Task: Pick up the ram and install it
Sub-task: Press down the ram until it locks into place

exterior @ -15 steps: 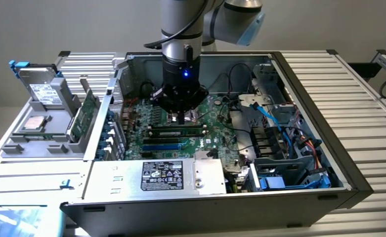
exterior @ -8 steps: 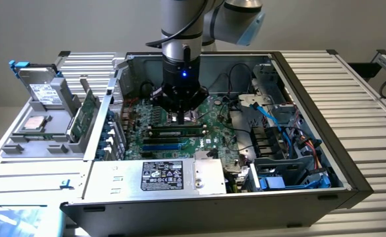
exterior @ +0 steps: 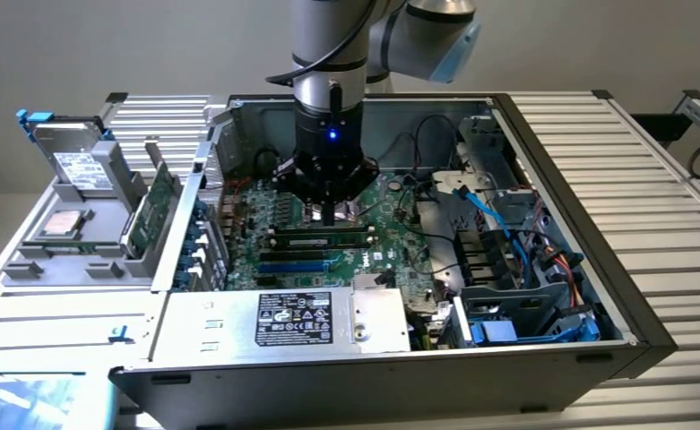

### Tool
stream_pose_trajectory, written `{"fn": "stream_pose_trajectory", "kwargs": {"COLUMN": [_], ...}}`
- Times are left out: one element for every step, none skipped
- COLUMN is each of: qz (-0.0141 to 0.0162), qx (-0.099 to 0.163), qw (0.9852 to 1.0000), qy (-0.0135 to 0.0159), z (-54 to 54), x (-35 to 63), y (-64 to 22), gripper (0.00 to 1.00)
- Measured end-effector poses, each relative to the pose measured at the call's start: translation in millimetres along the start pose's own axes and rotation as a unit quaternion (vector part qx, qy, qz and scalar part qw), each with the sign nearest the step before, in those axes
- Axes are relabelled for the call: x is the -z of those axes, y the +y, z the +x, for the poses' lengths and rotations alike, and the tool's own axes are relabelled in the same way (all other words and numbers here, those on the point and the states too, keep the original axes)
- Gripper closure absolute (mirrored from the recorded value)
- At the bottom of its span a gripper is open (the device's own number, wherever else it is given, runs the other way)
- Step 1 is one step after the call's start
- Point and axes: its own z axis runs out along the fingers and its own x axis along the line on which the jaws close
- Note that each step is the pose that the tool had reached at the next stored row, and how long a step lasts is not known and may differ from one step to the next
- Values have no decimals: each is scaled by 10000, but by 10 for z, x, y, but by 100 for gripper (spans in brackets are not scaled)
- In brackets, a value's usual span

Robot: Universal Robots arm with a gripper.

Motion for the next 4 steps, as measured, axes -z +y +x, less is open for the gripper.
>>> {"fn": "stream_pose_trajectory", "kwargs": {"qz": [0,0,0,0], "qx": [-1,-1,-1,-1], "qw": [10000,10000,10000,10000], "qy": [0,0,0,0], "z": [1,1,1,1], "x": [0,0,0,0], "y": [0,0,0,0], "gripper": [88,88,88,88]}}
